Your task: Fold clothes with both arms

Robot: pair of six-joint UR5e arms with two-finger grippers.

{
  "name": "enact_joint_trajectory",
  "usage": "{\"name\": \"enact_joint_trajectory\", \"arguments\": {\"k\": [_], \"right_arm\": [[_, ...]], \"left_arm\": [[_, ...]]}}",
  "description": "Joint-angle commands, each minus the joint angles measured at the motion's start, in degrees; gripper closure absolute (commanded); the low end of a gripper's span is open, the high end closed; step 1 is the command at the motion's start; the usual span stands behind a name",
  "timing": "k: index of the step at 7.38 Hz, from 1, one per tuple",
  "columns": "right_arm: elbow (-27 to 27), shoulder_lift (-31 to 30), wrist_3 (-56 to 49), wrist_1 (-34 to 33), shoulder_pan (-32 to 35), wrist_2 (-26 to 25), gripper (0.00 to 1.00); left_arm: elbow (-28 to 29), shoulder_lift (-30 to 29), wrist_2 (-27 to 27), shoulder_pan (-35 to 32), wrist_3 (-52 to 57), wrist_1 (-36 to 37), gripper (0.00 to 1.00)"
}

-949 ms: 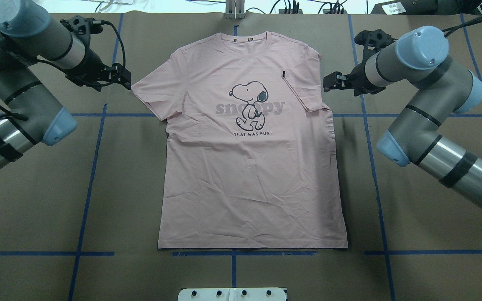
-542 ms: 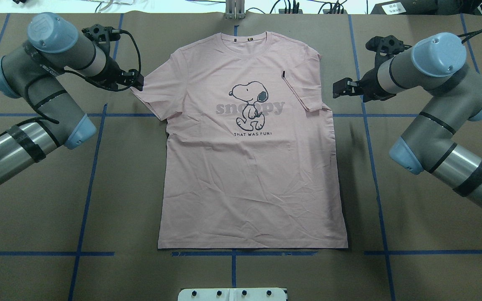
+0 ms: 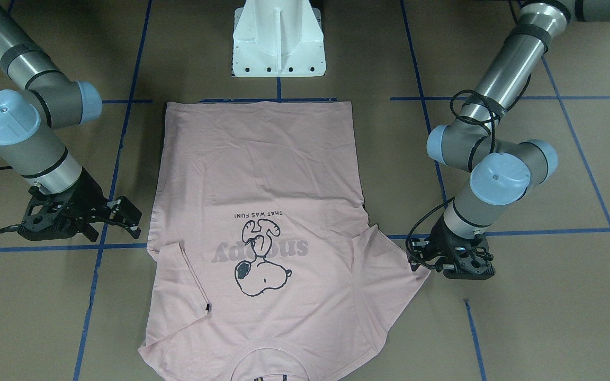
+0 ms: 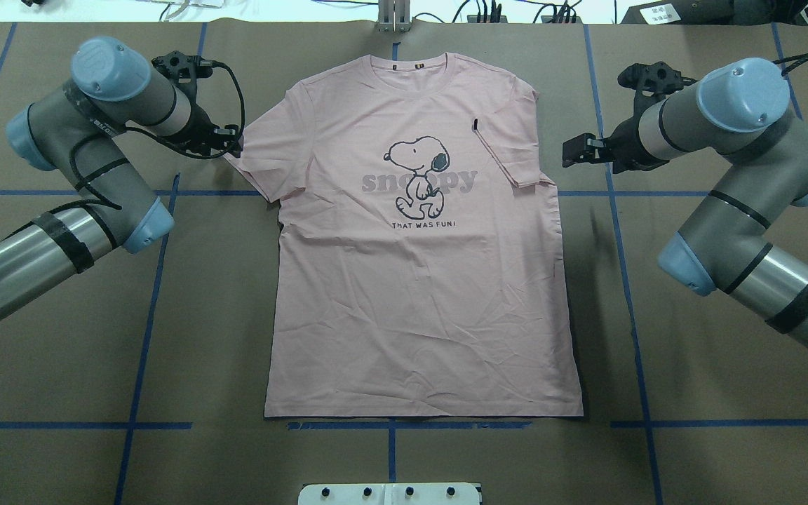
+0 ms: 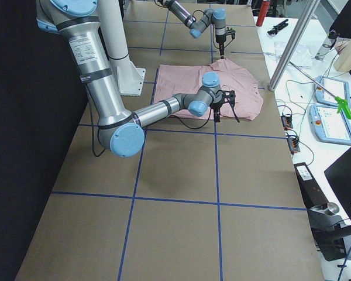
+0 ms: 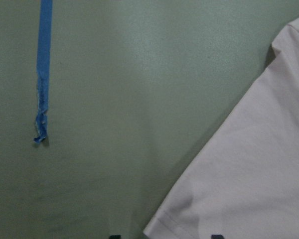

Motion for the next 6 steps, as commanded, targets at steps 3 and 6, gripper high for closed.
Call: {"name": "enact_joint_trajectory", "arguments": {"k": [3, 6], "right_arm": [[0.96, -0.53, -0.22, -0.06, 0.07, -0.09, 0.0], [0.7, -0.53, -0.4, -0.06, -0.01, -0.17, 0.0]], "left_arm": [[0.06, -0.67, -0.07, -0.08, -0.21, -0.6, 1.0], [-12.82, -1.02, 0.02, 1.31, -11.94, 5.51, 1.0]]}}
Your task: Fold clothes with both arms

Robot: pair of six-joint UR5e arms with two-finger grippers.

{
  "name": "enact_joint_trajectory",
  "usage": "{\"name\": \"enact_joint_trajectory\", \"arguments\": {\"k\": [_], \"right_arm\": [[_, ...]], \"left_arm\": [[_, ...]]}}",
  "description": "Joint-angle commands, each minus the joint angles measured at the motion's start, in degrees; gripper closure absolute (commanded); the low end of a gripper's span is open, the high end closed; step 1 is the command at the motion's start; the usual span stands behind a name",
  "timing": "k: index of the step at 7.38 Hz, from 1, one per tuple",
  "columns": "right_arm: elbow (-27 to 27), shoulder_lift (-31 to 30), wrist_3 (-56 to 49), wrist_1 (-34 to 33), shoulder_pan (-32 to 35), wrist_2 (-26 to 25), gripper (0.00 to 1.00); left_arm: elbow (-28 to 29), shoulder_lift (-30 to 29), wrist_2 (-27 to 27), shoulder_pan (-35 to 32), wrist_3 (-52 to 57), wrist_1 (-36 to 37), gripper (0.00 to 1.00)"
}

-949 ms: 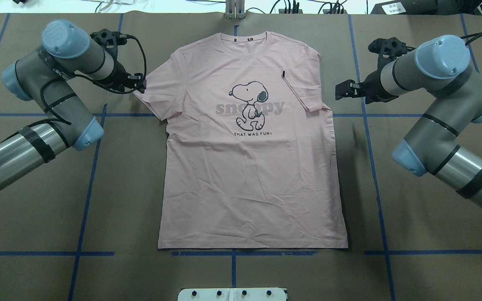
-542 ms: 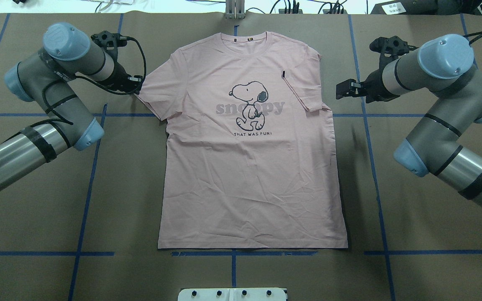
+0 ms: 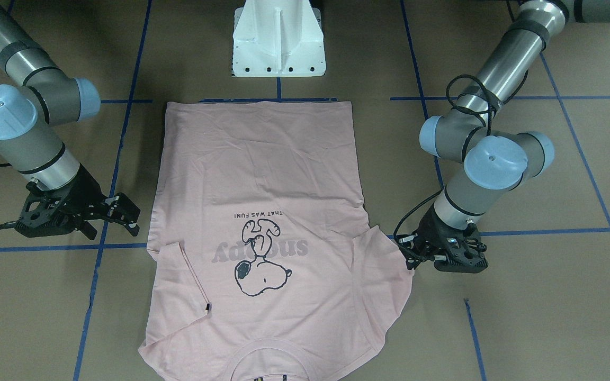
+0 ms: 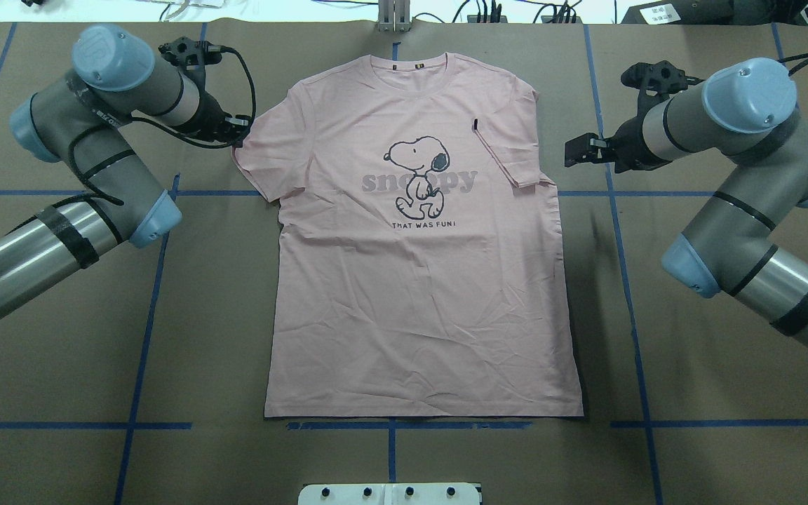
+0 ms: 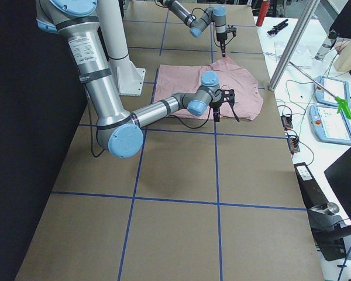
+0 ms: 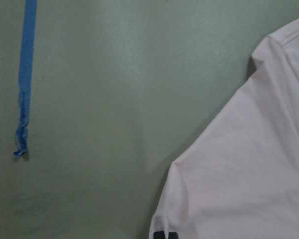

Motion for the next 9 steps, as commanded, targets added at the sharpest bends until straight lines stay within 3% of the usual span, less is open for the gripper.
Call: {"name": "enact_joint_trajectory", "arguments": {"k": [1, 3, 5, 8, 9], "right_arm": [[-0.7, 0.02, -0.28, -0.09, 0.14, -0.01, 0.0], [-0.79, -0.07, -0.28, -0.09, 0.14, 0.07, 0.0], [-0.79, 0.02, -0.28, 0.0, 0.14, -0.01, 0.0], [-0.7, 0.1, -0.28, 0.0, 0.4, 0.16, 0.0], [-0.62, 0.28, -0.28, 0.0, 0.4, 0.16, 0.0]], "left_arm": [[-4.93, -2.63, 3.09, 4.47, -10.69, 4.64, 1.0], [-0.83, -7.46, 6.72, 6.52, -12.49, 4.56, 1.0], [10.49, -15.46, 10.04, 6.53, -12.76, 3.69, 1.0], [11.68, -15.66, 11.46, 7.22, -12.76, 2.54, 1.0], [11.51, -15.49, 11.99, 8.01, -12.76, 2.37, 0.66]]}}
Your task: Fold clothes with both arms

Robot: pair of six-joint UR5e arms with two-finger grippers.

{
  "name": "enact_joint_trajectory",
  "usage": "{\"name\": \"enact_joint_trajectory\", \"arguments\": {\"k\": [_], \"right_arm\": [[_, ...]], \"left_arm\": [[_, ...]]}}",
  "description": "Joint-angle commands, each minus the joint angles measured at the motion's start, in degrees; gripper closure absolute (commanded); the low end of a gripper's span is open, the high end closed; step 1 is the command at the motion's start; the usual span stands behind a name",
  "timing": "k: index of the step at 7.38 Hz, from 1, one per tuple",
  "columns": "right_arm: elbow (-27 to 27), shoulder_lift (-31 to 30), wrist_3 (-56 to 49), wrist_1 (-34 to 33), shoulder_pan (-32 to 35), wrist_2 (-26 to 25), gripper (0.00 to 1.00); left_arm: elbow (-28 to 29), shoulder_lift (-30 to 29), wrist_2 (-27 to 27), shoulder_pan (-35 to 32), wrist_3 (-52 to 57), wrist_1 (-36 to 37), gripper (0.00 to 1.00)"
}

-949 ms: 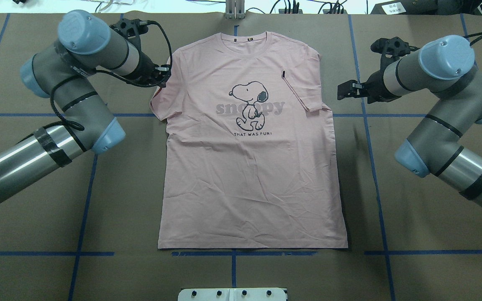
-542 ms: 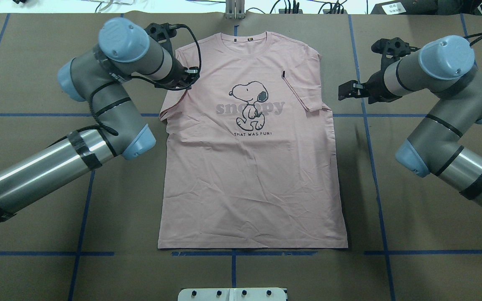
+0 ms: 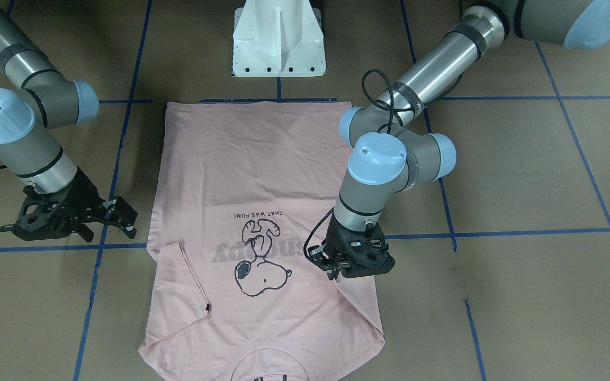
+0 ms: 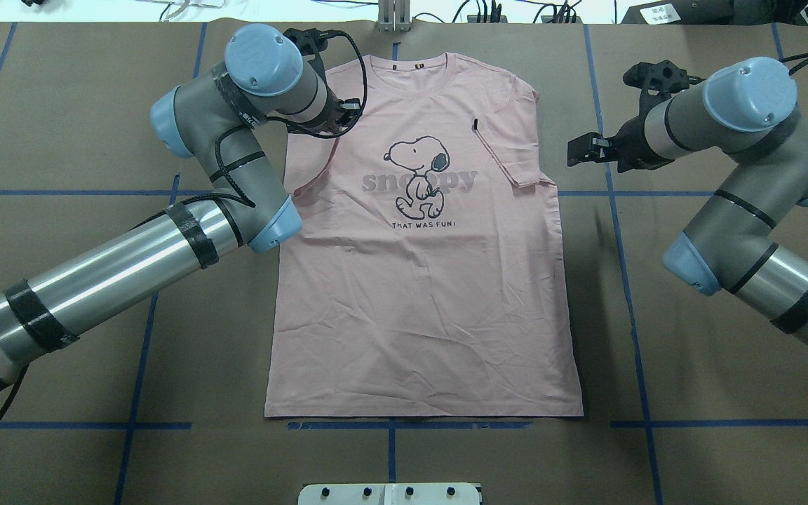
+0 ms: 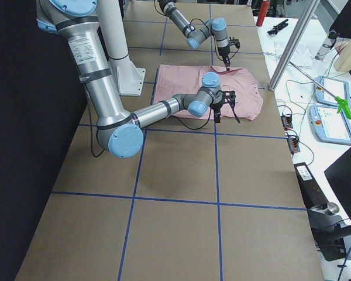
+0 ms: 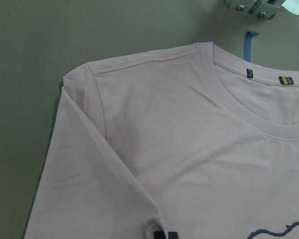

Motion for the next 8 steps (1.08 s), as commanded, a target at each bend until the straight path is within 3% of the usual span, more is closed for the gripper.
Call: {"name": "enact_joint_trajectory", "arguments": {"k": [1, 2, 3, 4, 5, 6, 8], "right_arm": [[0.43, 0.39, 0.87, 0.0, 0.04, 0.04, 0.0], [0.95, 0.22, 1.31, 0.09, 0.04, -0.05, 0.0], [2.7, -0.65, 6.89, 0.09, -1.96, -1.7, 0.0], [7.76, -3.01, 17.91, -0.08, -5.89, -4.33, 0.0], [13.38, -7.82, 20.37, -0.17, -11.07, -7.75, 0.01], [20.92, -15.61, 26.05, -0.35, -17.47, -11.27, 0.02], [28.7, -22.08, 38.09, -0.96, -29.26, -20.57, 0.06]], "left_arm": [[-1.28, 1.34, 0.66, 0.83, -0.01, -2.47, 0.3], [-3.99, 2.92, 0.66, 0.83, -0.09, -3.01, 0.21], [-8.97, 5.46, 0.57, 0.83, -0.27, -2.76, 0.2], [-16.33, 10.27, 0.4, 1.35, -2.45, -2.67, 0.2], [-21.1, 13.88, 0.31, 1.97, -4.29, -2.67, 0.2], [-23.85, 16.09, 0.31, 2.49, -4.4, -2.75, 0.2], [-26.68, 19.79, 0.13, 2.59, -5.19, -2.93, 0.2]]}}
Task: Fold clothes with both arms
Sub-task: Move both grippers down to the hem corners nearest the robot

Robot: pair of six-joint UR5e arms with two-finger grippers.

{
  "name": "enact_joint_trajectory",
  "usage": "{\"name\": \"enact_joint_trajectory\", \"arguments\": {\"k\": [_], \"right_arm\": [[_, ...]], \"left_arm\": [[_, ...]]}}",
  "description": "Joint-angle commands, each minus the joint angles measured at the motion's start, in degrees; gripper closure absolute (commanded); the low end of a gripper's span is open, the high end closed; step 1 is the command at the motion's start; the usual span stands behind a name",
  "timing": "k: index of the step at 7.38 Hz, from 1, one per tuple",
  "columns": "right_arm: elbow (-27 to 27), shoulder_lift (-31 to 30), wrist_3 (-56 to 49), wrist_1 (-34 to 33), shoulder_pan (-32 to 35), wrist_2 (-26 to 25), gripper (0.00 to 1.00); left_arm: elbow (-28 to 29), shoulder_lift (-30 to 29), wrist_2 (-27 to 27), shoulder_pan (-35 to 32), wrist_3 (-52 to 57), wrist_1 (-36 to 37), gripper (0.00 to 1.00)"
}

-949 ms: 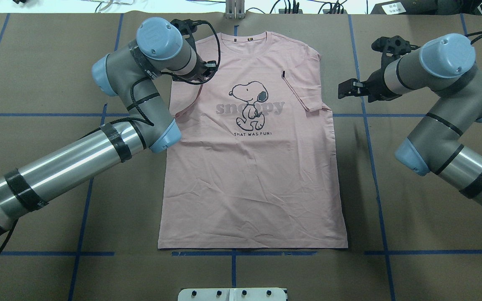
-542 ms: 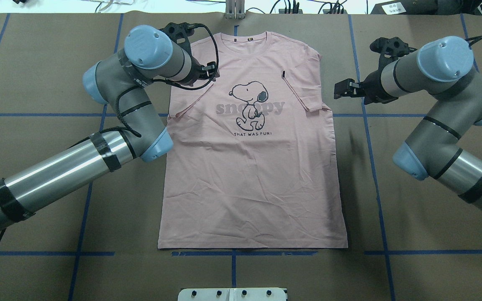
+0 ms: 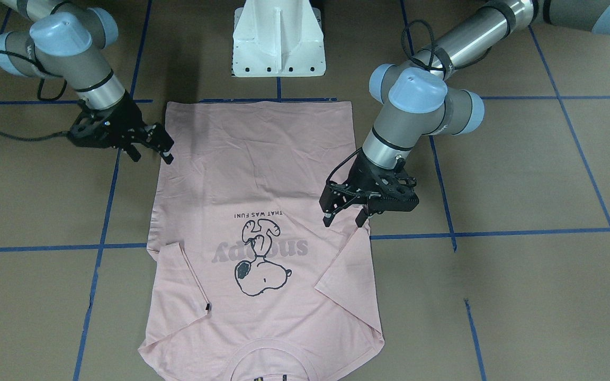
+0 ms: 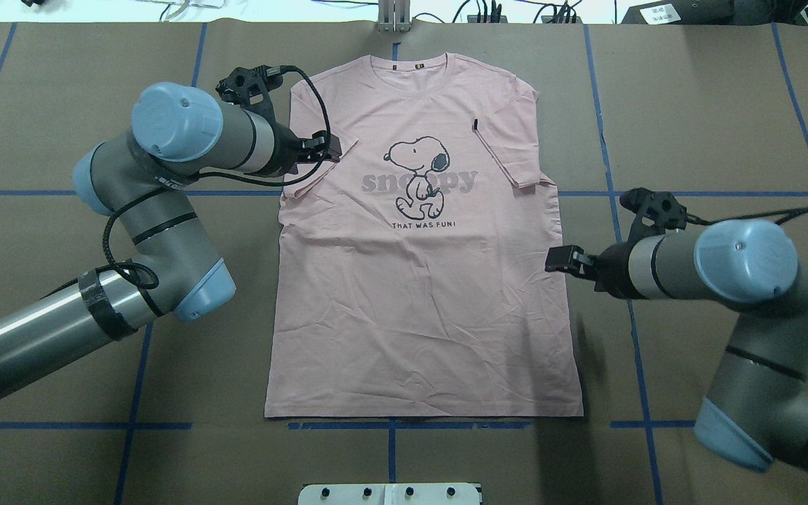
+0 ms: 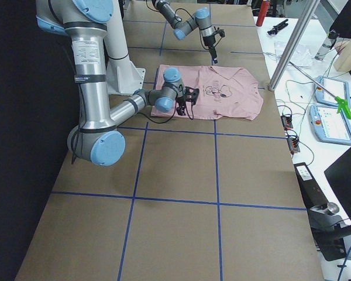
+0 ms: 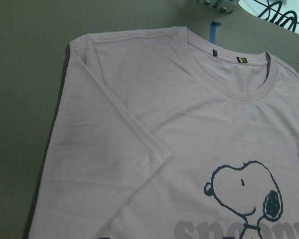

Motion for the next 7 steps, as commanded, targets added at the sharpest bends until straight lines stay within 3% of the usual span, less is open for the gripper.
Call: {"name": "enact_joint_trajectory", "arguments": {"k": [1, 2, 7], "right_arm": [[8.73, -6.24, 13.86, -4.75, -13.23, -11.8, 0.09], [10.86, -5.73, 18.97, -10.97, -16.85, -14.38, 0.15], [7.71, -3.0, 25.07, -14.19, -19.69, -15.72, 0.17]], "left_arm": [[-3.44, 3.24, -0.36, 0.13, -0.7, 0.15, 0.2], [-3.37, 3.51, -0.98, 0.13, -3.22, -0.02, 0.22], [-4.77, 4.13, 0.16, 0.22, -6.59, -0.46, 0.2]]}}
